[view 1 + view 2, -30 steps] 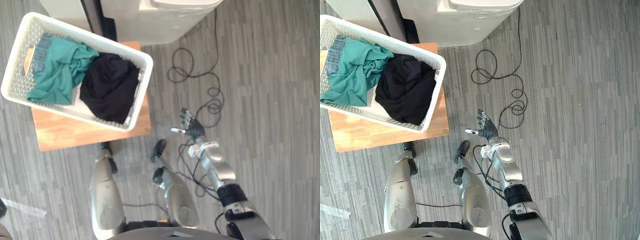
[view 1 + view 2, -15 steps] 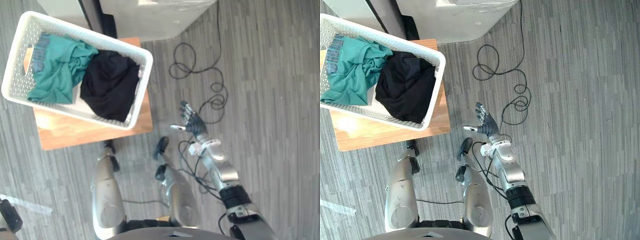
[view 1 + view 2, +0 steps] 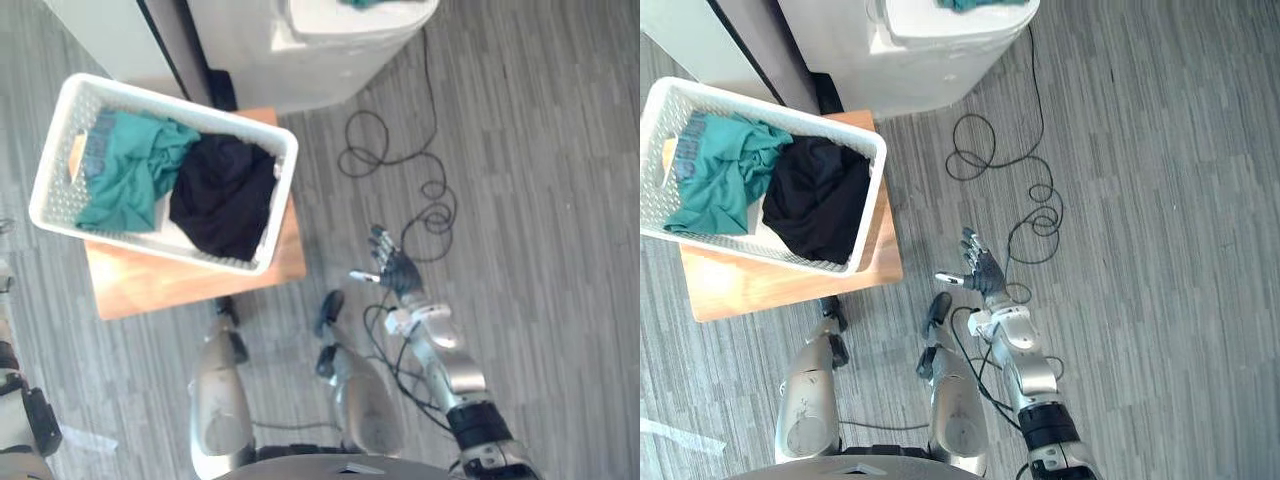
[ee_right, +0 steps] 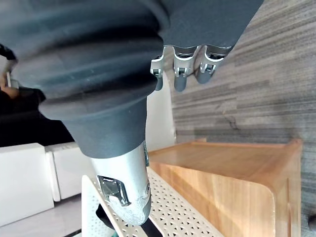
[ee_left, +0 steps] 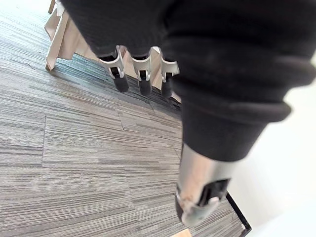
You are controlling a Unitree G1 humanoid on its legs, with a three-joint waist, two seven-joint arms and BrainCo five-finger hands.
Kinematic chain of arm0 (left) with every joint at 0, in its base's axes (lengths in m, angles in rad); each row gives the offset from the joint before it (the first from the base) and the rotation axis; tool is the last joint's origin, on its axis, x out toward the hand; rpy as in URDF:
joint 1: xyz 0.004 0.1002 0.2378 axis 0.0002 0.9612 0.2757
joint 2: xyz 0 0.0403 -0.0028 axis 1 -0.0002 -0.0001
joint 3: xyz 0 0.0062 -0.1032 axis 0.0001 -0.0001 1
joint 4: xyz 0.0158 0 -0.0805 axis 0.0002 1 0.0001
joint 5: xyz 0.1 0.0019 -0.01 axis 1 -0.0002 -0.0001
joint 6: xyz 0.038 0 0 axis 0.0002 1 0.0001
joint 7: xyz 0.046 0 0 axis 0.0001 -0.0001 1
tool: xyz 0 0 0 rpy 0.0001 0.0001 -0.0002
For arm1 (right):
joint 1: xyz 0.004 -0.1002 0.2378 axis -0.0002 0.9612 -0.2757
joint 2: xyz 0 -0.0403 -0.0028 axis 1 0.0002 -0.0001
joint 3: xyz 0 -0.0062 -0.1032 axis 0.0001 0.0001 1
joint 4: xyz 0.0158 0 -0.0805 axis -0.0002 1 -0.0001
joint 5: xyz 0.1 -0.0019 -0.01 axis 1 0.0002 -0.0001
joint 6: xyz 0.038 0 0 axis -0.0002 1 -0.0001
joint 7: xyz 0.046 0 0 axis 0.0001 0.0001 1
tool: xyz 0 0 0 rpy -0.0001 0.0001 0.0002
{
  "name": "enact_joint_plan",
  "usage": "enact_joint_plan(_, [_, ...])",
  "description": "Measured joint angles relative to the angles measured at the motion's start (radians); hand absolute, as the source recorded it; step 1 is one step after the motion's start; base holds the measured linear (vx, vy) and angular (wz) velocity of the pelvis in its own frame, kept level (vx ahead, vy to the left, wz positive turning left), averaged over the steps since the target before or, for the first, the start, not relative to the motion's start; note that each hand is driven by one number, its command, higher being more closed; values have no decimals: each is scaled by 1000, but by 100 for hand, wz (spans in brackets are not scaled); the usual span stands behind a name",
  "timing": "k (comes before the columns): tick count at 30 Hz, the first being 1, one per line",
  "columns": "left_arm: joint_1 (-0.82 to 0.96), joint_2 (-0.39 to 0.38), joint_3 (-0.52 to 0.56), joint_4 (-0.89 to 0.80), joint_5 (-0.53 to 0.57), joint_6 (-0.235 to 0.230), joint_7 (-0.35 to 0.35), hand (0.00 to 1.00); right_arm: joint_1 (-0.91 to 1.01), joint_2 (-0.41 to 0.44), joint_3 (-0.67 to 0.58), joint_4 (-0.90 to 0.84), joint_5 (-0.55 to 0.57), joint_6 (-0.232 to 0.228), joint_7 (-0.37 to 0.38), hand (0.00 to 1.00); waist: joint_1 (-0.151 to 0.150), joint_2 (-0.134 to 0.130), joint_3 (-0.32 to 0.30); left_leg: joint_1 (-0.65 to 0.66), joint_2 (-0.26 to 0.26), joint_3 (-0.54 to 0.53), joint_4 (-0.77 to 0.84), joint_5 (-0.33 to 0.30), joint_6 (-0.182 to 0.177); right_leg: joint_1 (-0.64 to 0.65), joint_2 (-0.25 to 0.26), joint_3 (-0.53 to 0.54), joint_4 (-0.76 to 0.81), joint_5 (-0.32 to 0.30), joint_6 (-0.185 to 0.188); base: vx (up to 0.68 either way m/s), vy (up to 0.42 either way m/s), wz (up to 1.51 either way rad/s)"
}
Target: Pick up the laundry basket with both hands and put the clothes into the washing machine.
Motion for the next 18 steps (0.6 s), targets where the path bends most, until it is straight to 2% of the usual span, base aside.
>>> enact_joint_plan(4, [40,-25,-27,-10,1,0,0,0,26,12,-18,2,-1,0,1,0,-3,16,-47,13,-12,-2,-26,11,1,9,-6,-8,-1,-6,7,54,-2,7])
enact_joint_plan(13, [114,-37,-32,-52,20,-3,0,0,27,15,-46,3,-2,-3,-5,0,-3,17,-46,24,-46,-15,-64,17,0,16,-30,-23,3,-11,14,-3,21,9])
enact_joint_plan(18, [134,-73,-33,-121,21,-5,2,0,13,16,-60,3,-40,-4,-23,0,-1,21,-44,-3,-59,-19,-63,28,16,-8,-40,-25,6,-2,21,8,5,6])
